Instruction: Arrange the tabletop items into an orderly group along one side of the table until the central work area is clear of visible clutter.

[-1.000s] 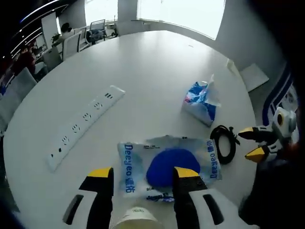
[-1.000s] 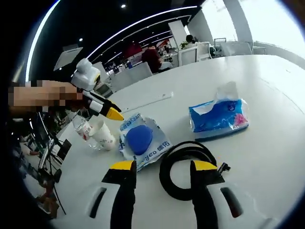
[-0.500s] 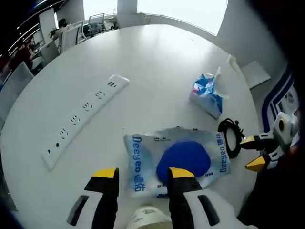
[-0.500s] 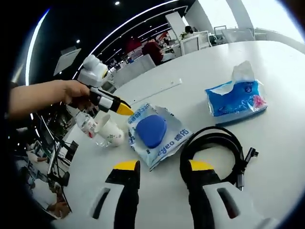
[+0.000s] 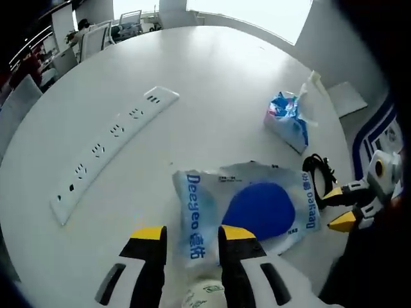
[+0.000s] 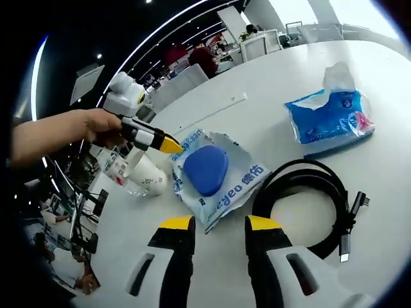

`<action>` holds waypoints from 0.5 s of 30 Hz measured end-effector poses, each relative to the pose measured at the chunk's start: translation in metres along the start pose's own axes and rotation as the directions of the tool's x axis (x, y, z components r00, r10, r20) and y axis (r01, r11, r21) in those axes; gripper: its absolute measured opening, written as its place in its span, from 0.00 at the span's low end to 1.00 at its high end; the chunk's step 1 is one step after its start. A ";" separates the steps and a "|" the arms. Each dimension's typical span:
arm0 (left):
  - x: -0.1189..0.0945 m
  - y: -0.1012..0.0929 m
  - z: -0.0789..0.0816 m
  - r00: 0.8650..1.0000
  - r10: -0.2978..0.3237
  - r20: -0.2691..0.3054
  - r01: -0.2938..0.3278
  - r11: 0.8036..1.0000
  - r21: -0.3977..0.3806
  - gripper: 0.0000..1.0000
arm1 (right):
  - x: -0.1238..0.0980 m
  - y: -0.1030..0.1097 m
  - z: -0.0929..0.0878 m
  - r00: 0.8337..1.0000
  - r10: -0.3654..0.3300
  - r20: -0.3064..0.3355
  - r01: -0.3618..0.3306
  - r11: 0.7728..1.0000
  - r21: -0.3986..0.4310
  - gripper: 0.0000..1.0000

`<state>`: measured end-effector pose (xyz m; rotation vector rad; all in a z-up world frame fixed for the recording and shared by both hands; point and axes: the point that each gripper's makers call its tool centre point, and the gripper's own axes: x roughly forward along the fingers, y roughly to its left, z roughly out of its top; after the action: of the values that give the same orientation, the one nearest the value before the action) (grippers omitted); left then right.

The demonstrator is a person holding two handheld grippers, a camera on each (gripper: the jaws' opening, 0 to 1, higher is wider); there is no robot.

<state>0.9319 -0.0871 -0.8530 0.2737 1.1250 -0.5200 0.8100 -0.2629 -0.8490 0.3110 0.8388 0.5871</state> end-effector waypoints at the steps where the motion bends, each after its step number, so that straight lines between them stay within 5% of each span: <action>1: -0.002 -0.001 0.003 1.000 0.003 0.011 -0.003 1.000 0.003 0.29 | -0.003 0.000 0.001 1.000 -0.004 0.007 0.004 1.000 -0.009 0.25; 6: -0.010 -0.030 0.028 0.997 -0.039 0.063 0.031 0.992 0.122 0.31 | -0.020 -0.014 0.013 0.999 -0.032 0.032 0.035 0.997 -0.073 0.23; 15: -0.009 -0.100 0.046 0.986 -0.161 0.032 0.147 0.952 0.267 0.34 | -0.044 -0.043 0.030 0.992 -0.109 0.068 0.117 0.983 -0.138 0.27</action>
<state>0.9124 -0.1908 -0.8211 0.4031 1.0290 -0.8146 0.8257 -0.3247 -0.8231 0.1496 0.7473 0.5255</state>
